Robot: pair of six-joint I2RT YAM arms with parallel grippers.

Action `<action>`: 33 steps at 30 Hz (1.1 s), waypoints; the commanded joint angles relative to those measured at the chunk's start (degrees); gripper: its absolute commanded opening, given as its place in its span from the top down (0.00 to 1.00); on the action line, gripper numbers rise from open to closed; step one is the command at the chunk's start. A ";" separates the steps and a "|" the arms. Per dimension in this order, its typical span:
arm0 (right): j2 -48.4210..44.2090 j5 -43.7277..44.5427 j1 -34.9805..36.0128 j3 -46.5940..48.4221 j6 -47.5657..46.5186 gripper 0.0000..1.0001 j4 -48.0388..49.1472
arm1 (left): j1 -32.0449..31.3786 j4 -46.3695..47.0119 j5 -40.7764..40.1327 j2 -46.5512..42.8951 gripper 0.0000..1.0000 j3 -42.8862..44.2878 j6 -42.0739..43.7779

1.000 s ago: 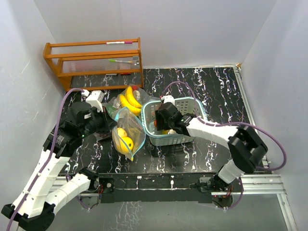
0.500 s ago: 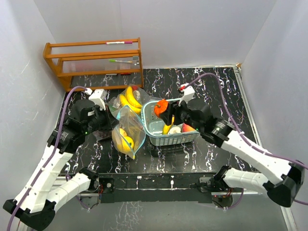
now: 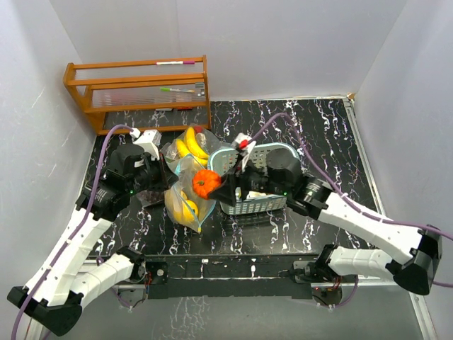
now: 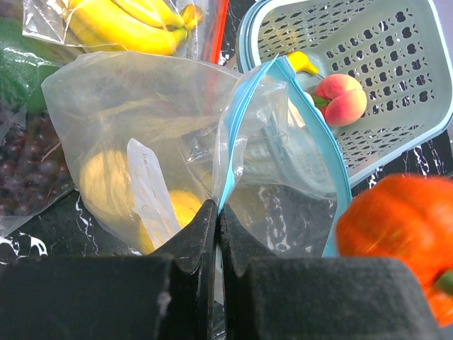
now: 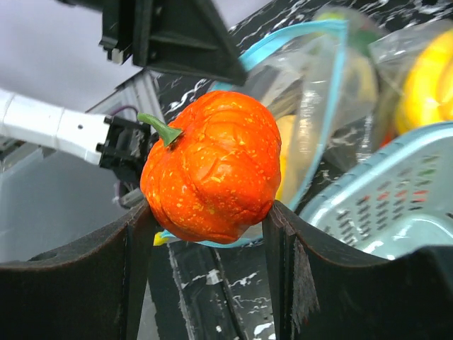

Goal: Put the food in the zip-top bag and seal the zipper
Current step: Place the fake vegetable in the zipper food storage bag.

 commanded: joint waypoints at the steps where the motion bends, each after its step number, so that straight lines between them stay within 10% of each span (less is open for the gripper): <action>1: 3.57 2.02 4.17 4.29 -1.12 0.64 5.43 | 0.35 0.38 0.77 -0.48 1.00 0.45 -0.16; 6: 8.25 9.08 5.48 6.83 -0.45 0.58 3.64 | 0.32 -0.40 0.46 -0.93 1.00 0.85 0.01; 18: 8.05 20.81 6.13 7.01 -0.53 0.06 1.74 | 0.35 -0.68 0.54 -1.42 1.00 1.09 0.19; 25: 4.85 21.05 6.15 6.19 0.05 0.02 2.77 | 0.35 -0.58 0.53 -1.50 1.00 0.95 0.19; 33: 1.71 43.03 6.06 9.91 5.16 0.02 -13.04 | 0.30 0.06 1.48 -2.00 1.00 0.43 0.10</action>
